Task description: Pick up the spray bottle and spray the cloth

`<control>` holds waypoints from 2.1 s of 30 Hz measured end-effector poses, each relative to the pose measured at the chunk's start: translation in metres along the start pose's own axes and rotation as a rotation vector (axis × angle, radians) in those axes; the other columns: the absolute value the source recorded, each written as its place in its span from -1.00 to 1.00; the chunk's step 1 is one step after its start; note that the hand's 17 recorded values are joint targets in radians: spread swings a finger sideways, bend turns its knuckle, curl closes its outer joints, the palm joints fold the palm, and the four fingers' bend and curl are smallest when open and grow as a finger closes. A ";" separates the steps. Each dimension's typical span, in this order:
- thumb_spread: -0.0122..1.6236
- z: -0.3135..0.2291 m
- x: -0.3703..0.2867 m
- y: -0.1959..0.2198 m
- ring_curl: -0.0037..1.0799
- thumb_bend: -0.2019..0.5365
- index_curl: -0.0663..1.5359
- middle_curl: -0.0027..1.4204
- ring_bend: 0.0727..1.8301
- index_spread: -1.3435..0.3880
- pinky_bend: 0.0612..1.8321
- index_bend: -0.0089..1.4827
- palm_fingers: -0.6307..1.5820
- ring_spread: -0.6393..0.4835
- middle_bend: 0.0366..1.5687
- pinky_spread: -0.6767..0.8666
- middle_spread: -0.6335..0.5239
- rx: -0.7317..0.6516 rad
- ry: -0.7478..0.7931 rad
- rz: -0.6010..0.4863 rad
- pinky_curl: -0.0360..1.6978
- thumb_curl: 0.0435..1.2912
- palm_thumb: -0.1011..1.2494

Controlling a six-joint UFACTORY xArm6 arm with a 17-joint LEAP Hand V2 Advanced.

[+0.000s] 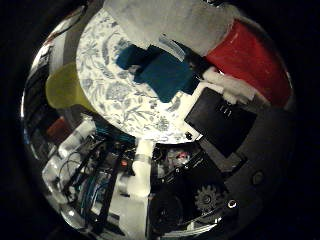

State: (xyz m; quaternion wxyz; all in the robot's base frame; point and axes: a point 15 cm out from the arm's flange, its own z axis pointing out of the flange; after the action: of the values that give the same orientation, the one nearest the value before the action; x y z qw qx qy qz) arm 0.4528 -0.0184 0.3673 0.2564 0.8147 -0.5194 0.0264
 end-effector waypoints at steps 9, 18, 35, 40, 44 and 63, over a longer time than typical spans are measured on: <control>0.03 -0.035 -0.054 -0.016 0.17 -0.49 -0.05 -0.18 0.57 0.34 0.40 0.57 0.65 -0.14 0.73 -0.38 -0.01 0.157 -0.218 -0.041 0.10 0.25 0.72; 0.02 -0.092 -0.106 -0.031 0.17 -0.49 -0.05 -0.18 0.57 0.34 0.39 0.57 0.65 -0.14 0.73 -0.38 -0.01 0.382 -0.484 -0.082 0.10 0.26 0.74; 0.00 -0.106 -0.139 -0.081 0.17 -0.50 -0.04 -0.18 0.57 0.34 0.39 0.57 0.66 -0.14 0.73 -0.38 -0.01 0.758 -0.910 -0.006 0.10 0.28 0.78; -0.02 -0.064 -0.157 -0.098 0.17 -0.50 -0.04 -0.18 0.57 0.34 0.39 0.56 0.65 -0.14 0.73 -0.38 -0.01 0.830 -0.974 0.012 0.10 0.28 0.77; -0.03 -0.055 -0.165 -0.108 0.17 -0.50 -0.04 -0.18 0.57 0.34 0.39 0.56 0.66 -0.14 0.73 -0.38 -0.01 0.892 -1.024 0.001 0.10 0.29 0.77; -0.05 -0.035 -0.196 -0.146 0.15 -0.51 -0.03 -0.18 0.58 0.35 0.38 0.55 0.66 -0.14 0.72 -0.39 0.01 1.022 -1.124 -0.093 0.10 0.30 0.70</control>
State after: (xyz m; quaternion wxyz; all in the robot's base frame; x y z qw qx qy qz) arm 0.4964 0.2084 0.2795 -0.4550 0.7439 -0.4603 -0.1663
